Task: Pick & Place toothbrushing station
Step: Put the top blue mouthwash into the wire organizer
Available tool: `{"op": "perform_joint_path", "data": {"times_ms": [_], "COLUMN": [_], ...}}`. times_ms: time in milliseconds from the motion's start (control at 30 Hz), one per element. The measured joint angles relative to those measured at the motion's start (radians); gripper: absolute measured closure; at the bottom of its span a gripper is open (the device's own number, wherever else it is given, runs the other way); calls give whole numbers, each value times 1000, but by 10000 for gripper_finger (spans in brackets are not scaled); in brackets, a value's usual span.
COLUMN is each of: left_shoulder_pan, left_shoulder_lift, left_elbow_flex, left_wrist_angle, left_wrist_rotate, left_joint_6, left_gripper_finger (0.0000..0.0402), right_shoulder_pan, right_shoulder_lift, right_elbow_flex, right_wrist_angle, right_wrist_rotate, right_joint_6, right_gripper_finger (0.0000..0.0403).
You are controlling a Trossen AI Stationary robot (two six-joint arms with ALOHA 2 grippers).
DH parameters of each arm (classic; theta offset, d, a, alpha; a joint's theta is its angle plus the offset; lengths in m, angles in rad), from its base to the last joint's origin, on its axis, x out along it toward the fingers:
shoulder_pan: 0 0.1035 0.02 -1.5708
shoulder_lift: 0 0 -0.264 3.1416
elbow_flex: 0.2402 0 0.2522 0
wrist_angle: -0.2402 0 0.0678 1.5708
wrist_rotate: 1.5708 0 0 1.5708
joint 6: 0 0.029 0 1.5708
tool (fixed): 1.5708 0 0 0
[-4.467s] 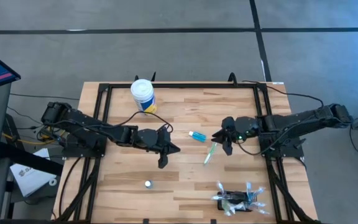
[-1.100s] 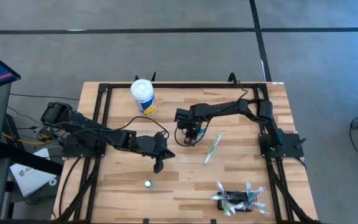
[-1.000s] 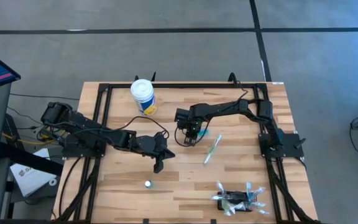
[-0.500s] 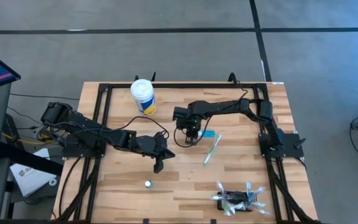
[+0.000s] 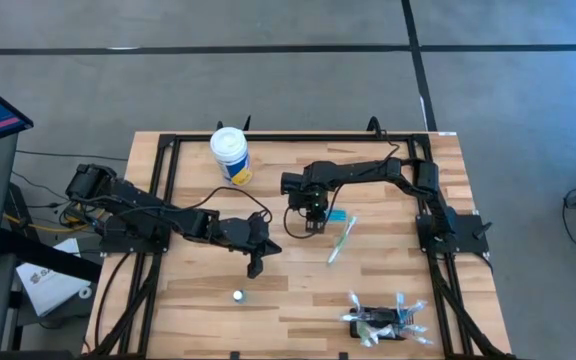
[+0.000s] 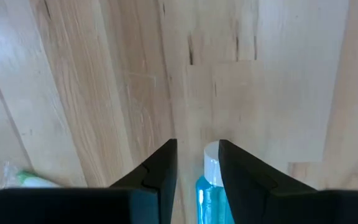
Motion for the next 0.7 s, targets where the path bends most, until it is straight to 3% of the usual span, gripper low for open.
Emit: {"op": "perform_joint_path", "data": {"times_ms": [333, 700], "left_shoulder_pan": [0, -19], "left_shoulder_lift": [0, 0], "left_elbow_flex": [0, 0], "left_wrist_angle": [0, 0], "left_wrist_rotate": [0, 0], "left_joint_6": [0, 0], "left_gripper_finger": [389, 389], "right_shoulder_pan": [-8, -14], "right_shoulder_lift": [0, 5], "right_elbow_flex": [0, -17], "right_wrist_angle": [-32, -32], "right_wrist_rotate": [4, 37], "right_joint_6": [3, 3], "right_gripper_finger": [245, 238]}}
